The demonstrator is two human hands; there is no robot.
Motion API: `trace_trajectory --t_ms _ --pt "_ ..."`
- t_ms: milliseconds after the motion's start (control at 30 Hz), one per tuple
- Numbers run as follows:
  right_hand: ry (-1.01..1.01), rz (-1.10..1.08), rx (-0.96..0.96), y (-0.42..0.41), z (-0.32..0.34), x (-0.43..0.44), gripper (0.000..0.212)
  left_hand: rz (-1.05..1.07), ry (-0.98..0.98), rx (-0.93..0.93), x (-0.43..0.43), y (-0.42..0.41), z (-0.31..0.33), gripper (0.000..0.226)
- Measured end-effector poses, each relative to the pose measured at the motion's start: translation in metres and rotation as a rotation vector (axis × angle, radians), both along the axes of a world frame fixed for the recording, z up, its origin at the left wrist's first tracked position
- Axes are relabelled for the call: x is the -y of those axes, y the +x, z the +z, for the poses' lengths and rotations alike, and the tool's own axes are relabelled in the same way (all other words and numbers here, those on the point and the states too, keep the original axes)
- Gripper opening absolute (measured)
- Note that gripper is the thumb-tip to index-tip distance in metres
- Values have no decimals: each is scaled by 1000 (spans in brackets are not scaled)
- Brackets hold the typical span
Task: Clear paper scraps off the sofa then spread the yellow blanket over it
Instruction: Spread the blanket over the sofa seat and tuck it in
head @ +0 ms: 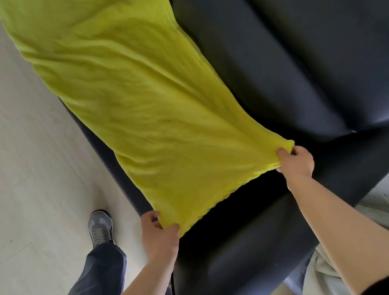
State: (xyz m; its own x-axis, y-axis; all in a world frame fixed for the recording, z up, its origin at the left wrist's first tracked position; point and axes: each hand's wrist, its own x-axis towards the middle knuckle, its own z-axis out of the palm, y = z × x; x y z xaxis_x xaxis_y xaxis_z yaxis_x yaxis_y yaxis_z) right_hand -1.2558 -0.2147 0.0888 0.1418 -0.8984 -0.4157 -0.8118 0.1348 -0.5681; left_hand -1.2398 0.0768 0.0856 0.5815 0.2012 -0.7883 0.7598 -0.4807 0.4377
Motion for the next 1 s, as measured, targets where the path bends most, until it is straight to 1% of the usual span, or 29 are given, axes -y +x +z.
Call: trace_trajectory --t_ms 33,100,133,167,233,300,333,400,433,533,633,700,833,1000 --pt "-16 28 -3 -2 0 0 32 -88 -40 6 1 -1 -2 43" --pt "-72 107 -20 -8 1 -1 51 -303 -69 -6 0 -2 -9 49" --pt "-113 176 -45 -12 2 -2 58 -392 -66 -25 -1 -4 -12 51" --pt "-165 278 -89 -15 2 -2 59 -454 -70 -54 -2 -7 -14 52" --pt "-289 532 -208 -20 1 3 45 -508 -87 -134 -5 -12 -16 54" --pt "-358 686 -297 -23 -2 10 28 -558 -84 -204 -7 -14 -17 48" --pt "-359 718 -330 -24 -3 13 26 -595 -68 -218 -8 -15 -19 41" --pt "-369 756 -421 -26 -5 17 26 -648 -11 -196 -9 -15 -22 20" --pt "-384 780 -492 -27 -5 19 26 -656 6 -172 -9 -15 -24 18" --pt "-415 880 -690 -30 -11 20 27 -657 31 -118 -10 -16 -32 31" --pt "-446 991 -891 -28 -20 16 24 -705 91 -106 -12 -19 -43 31" --pt "-413 1005 -942 -24 -27 16 24 -736 135 -126 -13 -23 -55 31" --pt "-350 981 -1021 -13 -41 19 22 -764 209 -210 -14 -27 -78 20" --pt "-285 976 -1131 -3 -65 21 28 -787 170 -343 -11 -30 -102 14"
